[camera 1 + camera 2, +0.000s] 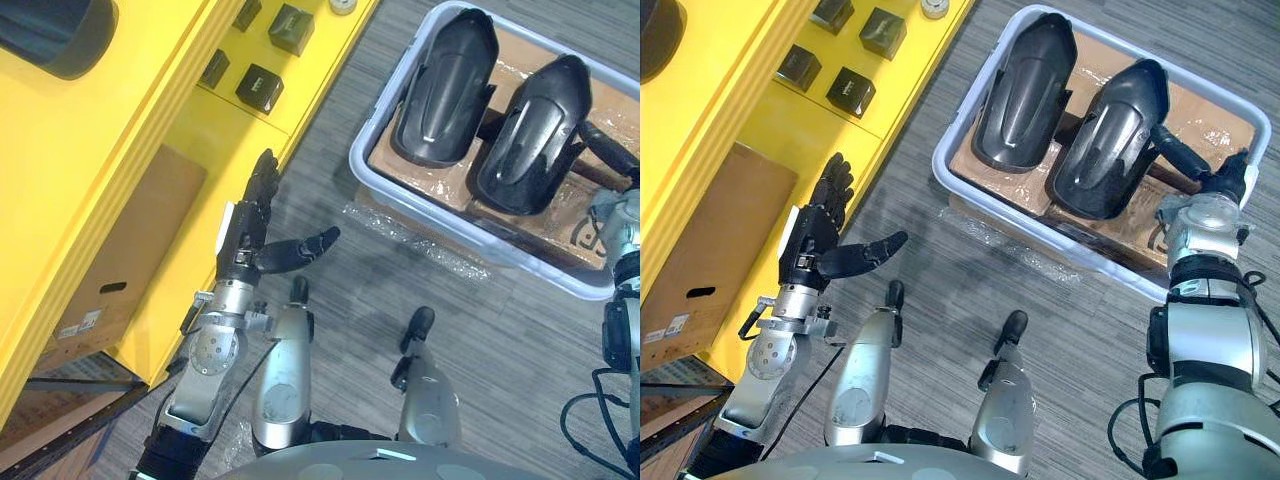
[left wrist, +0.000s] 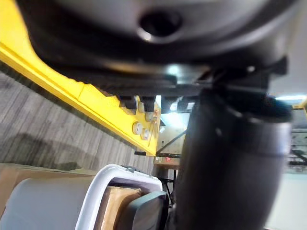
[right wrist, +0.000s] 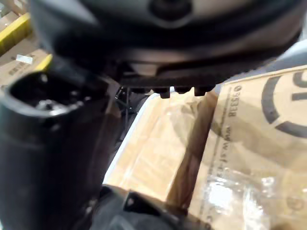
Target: Walk over and take three plastic housings, then place them on the shelf
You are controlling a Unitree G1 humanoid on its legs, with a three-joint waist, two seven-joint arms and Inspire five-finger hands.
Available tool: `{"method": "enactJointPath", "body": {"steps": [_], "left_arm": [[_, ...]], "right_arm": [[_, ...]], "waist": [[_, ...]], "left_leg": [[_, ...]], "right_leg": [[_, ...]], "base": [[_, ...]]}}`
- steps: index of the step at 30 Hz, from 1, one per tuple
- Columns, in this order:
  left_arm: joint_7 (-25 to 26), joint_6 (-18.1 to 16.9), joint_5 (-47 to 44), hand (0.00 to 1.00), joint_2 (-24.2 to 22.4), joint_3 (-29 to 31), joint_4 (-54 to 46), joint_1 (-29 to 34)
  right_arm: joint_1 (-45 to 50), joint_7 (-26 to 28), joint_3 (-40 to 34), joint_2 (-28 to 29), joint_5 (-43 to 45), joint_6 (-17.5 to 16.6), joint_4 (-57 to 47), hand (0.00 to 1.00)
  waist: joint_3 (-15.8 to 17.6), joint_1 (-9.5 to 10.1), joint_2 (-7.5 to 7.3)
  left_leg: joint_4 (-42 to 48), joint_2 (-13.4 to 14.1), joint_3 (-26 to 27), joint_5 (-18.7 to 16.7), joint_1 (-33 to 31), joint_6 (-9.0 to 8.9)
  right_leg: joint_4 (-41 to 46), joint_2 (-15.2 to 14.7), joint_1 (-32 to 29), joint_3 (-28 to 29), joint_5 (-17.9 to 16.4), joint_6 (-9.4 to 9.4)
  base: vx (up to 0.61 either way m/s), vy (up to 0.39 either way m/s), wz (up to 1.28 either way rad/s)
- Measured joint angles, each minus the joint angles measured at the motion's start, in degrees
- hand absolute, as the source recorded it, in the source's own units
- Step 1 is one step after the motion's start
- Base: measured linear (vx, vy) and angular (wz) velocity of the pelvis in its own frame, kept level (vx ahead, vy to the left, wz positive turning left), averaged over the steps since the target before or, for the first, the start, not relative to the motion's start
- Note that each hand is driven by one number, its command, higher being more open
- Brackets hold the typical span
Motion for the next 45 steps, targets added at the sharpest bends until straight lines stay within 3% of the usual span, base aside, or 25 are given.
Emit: {"method": "enactJointPath", "body": {"steps": [9,16,17,24,34,39,45], "left_arm": [[1.91,0.82,-1.13,1.00,-2.19,-1.42,3.72,-0.02],[2.17,0.84,-1.25,1.00,-2.74,-1.69,4.97,0.19],[2.23,0.86,-1.26,1.00,-2.81,-1.93,5.23,0.25],[1.87,1.03,-1.18,1.00,-2.93,-3.78,5.91,2.67],[1.56,1.03,-1.22,1.00,-2.77,-2.92,5.90,3.88],[-0.81,1.02,-4.08,1.00,-2.47,-2.10,4.38,4.64],[-4.30,0.96,-6.99,1.00,-1.32,1.40,-1.69,6.51]], "right_arm": [[-1.97,3.83,-0.44,-2.45,-4.58,3.45,2.49,1.00],[-3.90,4.46,1.10,-2.51,-11.29,3.73,5.92,1.00],[-4.11,4.48,1.41,-2.55,-11.54,3.74,6.05,0.00],[-4.79,5.96,5.73,-5.92,-15.87,5.82,6.48,0.00],[-3.89,9.82,6.52,-8.70,-22.85,7.25,7.84,0.00],[-1.11,14.17,4.69,-7.17,-22.40,6.07,7.85,0.00],[2.51,12.80,2.80,-4.01,-24.30,2.80,5.75,0.00]], "waist": [[1.20,0.86,1.89],[1.20,1.42,1.92],[1.20,1.46,1.92],[1.20,1.41,1.96],[1.18,1.04,1.99],[1.16,1.17,2.00],[1.11,1.19,1.37]], "left_leg": [[-0.32,-0.04,-0.83,1.36,-1.27,-0.09],[-4.21,-0.32,-1.94,4.35,-1.23,-0.55],[-4.46,-0.32,-1.97,4.50,-1.24,-0.60],[-7.16,-0.25,-2.16,6.44,-0.70,-0.92],[-9.64,-0.06,-2.13,8.01,0.99,-1.16],[-11.26,-0.05,-2.10,8.36,3.66,-1.18],[-16.55,-0.03,-2.26,10.85,7.59,-1.54]], "right_leg": [[1.79,-0.15,-1.52,-1.23,-0.74,-0.83],[2.92,-0.35,-2.82,-2.75,-1.31,-1.30],[3.01,-0.34,-3.00,-2.77,-1.32,-1.31],[3.61,-0.34,-3.79,-3.00,-1.48,-1.59],[3.67,-0.20,-3.33,-3.22,-1.63,-1.86],[3.52,-0.17,-1.20,-3.53,-1.84,-2.14],[3.33,-0.15,0.80,-4.31,-2.53,-2.33]], "base": [[-0.05,0.003,0.04],[-0.04,-0.028,0.10],[-0.04,-0.034,0.04],[-0.02,-0.013,0.01],[0.00,-0.007,0.00],[0.01,-0.004,0.02],[-0.01,-0.020,0.06]]}}
